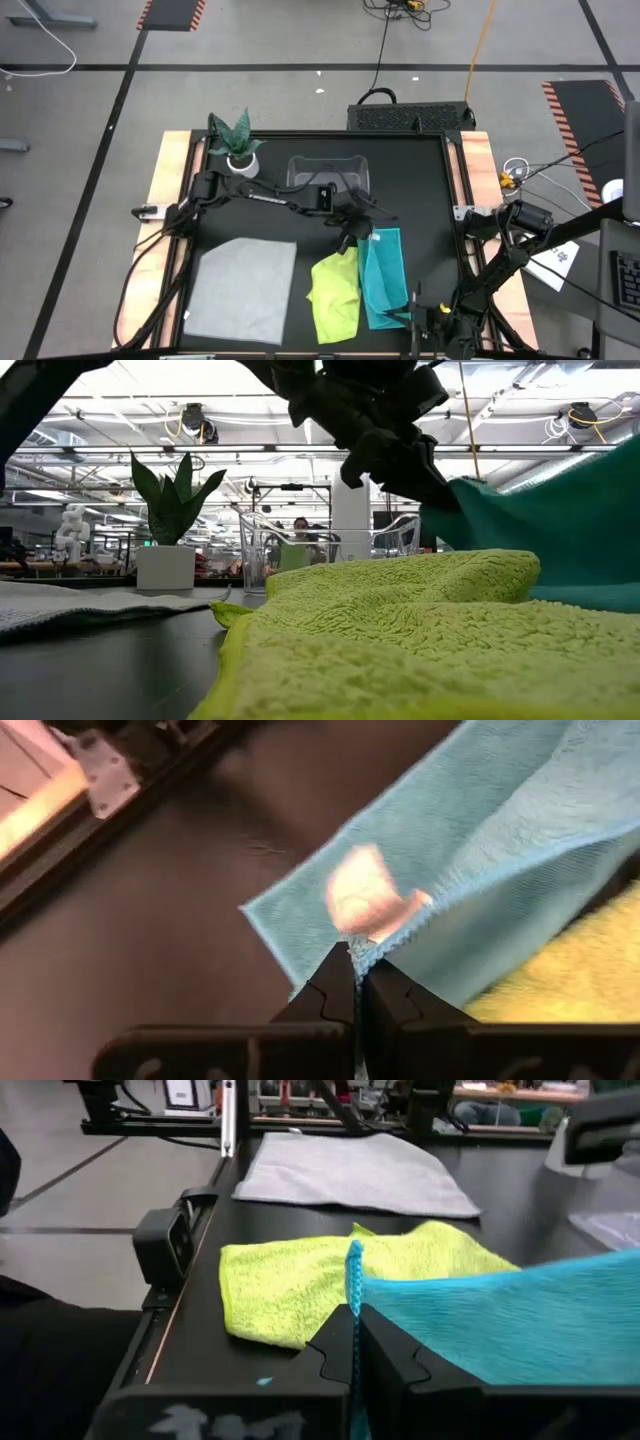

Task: Fold microfiber towels
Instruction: Fold the blue towel

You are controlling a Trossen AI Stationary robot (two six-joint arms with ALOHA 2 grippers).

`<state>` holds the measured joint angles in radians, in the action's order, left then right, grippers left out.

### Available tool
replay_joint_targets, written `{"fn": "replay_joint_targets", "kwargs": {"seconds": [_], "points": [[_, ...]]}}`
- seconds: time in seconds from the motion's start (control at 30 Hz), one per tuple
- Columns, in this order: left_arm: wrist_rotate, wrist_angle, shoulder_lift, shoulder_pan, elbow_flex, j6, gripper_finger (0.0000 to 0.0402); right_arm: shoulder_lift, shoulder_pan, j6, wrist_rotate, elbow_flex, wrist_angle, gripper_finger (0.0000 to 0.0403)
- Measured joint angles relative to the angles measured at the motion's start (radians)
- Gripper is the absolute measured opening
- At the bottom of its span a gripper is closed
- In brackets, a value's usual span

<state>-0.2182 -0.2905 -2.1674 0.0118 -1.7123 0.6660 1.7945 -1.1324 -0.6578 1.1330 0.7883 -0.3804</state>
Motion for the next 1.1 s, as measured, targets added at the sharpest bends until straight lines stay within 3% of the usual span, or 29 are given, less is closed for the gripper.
{"fn": "replay_joint_targets", "kwargs": {"seconds": [0.2,0.47,0.63,0.93,1.1], "points": [[-0.049,0.058,0.000,0.045,0.000,-0.015,0.0001,0.004,-0.004,-0.105,-0.006,0.000,0.080,0.0000],[-0.098,0.087,0.000,0.055,0.000,-0.058,0.0022,0.004,-0.029,-0.118,-0.038,0.000,0.106,0.0013],[-0.097,0.157,-0.015,0.056,0.000,-0.093,0.0052,0.004,-0.038,-0.125,-0.038,0.000,0.107,0.0071],[-0.090,0.177,-0.037,0.067,0.001,-0.154,0.0116,-0.002,-0.050,-0.133,-0.037,0.000,0.109,0.0229],[-0.052,0.175,-0.041,0.076,0.001,-0.201,0.0134,-0.002,-0.050,-0.140,-0.033,0.000,0.109,0.0263]]}}
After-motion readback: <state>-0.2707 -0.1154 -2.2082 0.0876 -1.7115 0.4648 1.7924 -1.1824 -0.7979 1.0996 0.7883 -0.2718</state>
